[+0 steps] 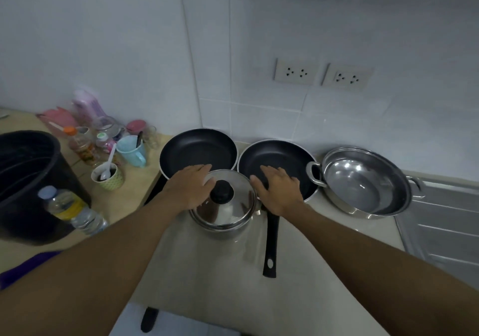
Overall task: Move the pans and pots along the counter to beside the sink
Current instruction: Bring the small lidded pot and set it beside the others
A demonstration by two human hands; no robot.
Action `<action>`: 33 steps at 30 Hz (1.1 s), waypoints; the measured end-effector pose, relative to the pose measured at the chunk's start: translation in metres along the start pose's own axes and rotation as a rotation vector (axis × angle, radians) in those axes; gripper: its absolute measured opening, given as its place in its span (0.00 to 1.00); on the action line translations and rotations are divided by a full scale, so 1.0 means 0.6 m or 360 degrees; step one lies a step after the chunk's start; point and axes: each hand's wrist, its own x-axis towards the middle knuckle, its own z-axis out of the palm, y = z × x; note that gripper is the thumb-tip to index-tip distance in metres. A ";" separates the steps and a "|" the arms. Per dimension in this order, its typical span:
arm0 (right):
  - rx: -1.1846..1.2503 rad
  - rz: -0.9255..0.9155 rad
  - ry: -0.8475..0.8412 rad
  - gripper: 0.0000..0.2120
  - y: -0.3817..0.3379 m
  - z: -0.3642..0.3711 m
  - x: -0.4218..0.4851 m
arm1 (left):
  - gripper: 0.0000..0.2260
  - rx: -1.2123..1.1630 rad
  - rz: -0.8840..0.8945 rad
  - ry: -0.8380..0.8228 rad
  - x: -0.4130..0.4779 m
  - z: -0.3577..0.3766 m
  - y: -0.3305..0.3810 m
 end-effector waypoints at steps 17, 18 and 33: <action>0.0077 0.0581 0.0368 0.39 0.129 -0.132 -0.381 | 0.32 -0.0046 0.0690 -0.0197 -0.131 0.018 0.309; 0.0075 0.0637 0.0392 0.40 0.143 -0.140 -0.404 | 0.32 -0.0045 0.0746 -0.0206 -0.139 0.022 0.334; 0.0179 0.1145 0.0715 0.38 0.429 -0.262 -0.777 | 0.25 0.0146 0.1277 -0.0398 -0.260 0.154 0.772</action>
